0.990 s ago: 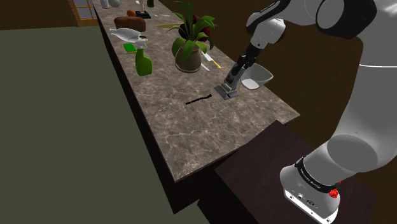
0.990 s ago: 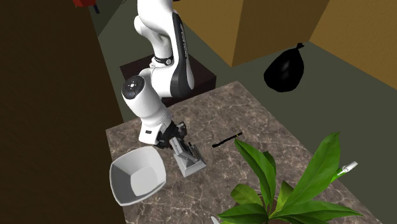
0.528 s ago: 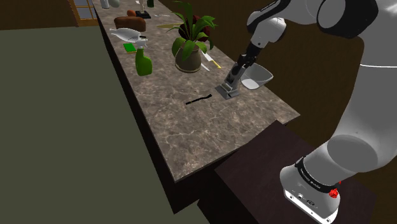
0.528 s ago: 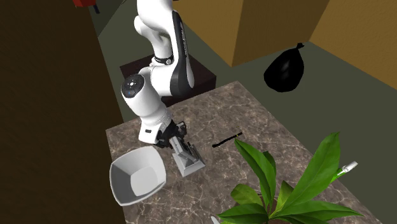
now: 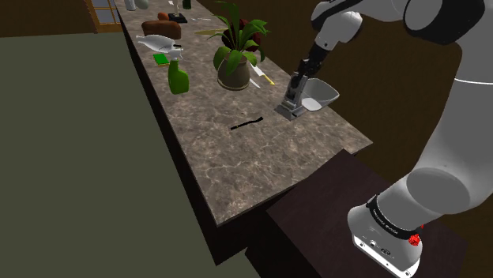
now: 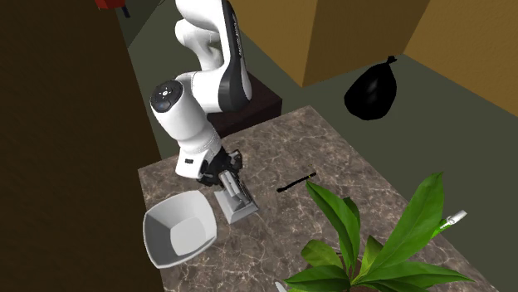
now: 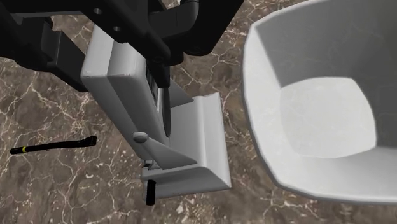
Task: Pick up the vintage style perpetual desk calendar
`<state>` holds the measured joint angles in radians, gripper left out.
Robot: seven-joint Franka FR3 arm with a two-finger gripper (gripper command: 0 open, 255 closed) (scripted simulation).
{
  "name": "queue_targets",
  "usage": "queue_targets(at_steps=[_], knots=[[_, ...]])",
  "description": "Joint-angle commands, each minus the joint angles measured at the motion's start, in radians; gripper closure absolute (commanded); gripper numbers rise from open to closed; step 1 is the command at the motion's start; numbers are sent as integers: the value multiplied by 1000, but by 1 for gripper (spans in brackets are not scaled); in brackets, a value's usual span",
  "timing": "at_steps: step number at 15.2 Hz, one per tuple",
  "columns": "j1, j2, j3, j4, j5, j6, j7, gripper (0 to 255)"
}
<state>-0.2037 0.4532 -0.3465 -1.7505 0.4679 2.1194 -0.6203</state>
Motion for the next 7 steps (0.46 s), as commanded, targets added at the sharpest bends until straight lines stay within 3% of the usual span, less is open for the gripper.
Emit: queue_targets(at_steps=[1,7], knots=[[3,-15,-4,8,-9,-19,10,255],[6,-41,-11,27,-26,-60,29,255]])
